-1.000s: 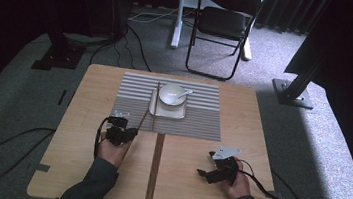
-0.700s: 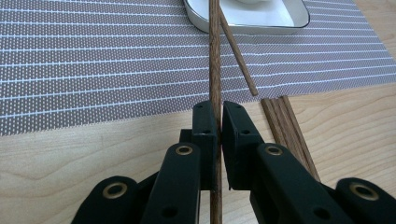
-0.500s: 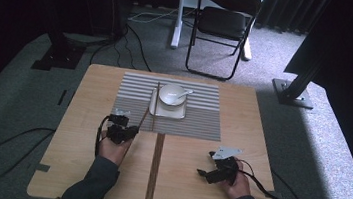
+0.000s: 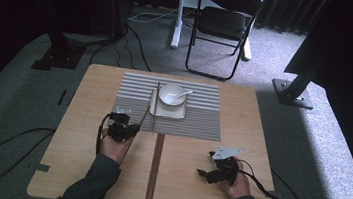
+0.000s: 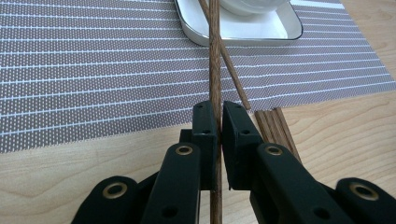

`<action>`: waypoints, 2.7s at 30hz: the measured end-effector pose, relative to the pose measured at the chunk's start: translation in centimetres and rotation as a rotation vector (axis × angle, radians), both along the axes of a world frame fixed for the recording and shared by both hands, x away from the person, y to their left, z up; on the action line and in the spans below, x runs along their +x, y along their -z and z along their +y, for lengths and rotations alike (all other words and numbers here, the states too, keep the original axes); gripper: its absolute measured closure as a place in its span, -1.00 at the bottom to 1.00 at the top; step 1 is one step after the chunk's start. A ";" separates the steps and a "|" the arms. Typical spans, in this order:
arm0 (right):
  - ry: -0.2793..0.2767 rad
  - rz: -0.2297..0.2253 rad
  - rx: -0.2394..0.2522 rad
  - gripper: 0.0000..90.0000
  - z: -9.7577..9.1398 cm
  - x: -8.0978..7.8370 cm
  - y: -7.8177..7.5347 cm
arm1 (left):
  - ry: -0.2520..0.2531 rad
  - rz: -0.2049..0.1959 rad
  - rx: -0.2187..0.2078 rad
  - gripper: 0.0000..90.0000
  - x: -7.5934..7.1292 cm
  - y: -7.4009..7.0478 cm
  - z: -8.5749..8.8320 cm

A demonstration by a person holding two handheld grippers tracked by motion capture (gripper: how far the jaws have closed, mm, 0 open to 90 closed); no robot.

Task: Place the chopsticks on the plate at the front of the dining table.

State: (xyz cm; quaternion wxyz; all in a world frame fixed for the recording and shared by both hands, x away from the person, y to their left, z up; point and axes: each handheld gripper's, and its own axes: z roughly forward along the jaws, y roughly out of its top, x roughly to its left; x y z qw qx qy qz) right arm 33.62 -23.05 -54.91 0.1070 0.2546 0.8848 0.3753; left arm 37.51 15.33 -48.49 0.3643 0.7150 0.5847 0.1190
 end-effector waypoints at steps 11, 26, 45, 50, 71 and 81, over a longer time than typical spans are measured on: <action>0.000 0.000 0.000 -0.74 0.0 0.0 0.0 | -0.007 -0.009 -0.004 0.88 0.5 -0.4 0.1; -0.001 0.000 0.000 -0.74 0.0 0.0 0.0 | -0.016 -0.008 -0.012 0.88 1.0 -0.5 0.0; -0.001 -0.001 -0.001 -0.74 0.0 0.0 0.0 | -0.027 -0.003 -0.021 0.88 1.8 -0.4 0.0; -0.001 -0.001 0.000 -0.74 0.0 0.0 0.0 | -0.025 0.003 -0.025 0.88 1.8 -0.3 0.1; -0.003 -0.004 -0.002 -0.74 0.0 0.0 0.0 | -0.039 0.000 -0.030 0.88 2.8 -0.8 0.0; -0.002 -0.002 -0.002 -0.74 0.0 0.0 0.0 | -0.043 0.001 -0.025 0.88 3.2 -0.8 0.2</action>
